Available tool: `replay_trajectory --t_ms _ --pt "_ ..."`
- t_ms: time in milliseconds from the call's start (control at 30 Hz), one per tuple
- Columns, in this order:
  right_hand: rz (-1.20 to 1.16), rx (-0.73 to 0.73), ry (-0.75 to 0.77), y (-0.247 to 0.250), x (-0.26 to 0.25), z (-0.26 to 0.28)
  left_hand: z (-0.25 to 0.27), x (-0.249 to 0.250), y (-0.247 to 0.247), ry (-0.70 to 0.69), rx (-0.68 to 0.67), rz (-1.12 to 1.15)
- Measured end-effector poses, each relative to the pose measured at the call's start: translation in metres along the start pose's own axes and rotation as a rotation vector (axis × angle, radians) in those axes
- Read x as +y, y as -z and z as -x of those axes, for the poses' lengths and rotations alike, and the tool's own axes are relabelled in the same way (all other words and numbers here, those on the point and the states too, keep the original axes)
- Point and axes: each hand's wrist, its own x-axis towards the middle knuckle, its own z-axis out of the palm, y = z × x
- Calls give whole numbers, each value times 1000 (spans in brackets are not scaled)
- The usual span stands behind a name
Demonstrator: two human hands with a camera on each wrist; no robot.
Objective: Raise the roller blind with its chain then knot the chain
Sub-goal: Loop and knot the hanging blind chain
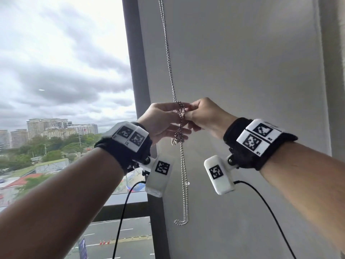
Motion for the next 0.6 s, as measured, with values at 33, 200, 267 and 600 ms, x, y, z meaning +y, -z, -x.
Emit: replay_trajectory --t_ms 33,200,267,600 --pt "-52 -10 -20 -1 -2 0 0 1 0 -4 15 -10" --pt "-185 -115 -132 2 -11 3 -2 0 1 -42 149 -213" --pt "-170 -122 -117 3 -13 4 -5 -2 2 -57 176 -277" --pt "-251 -45 -46 -1 3 8 -11 -10 2 -92 103 -309"
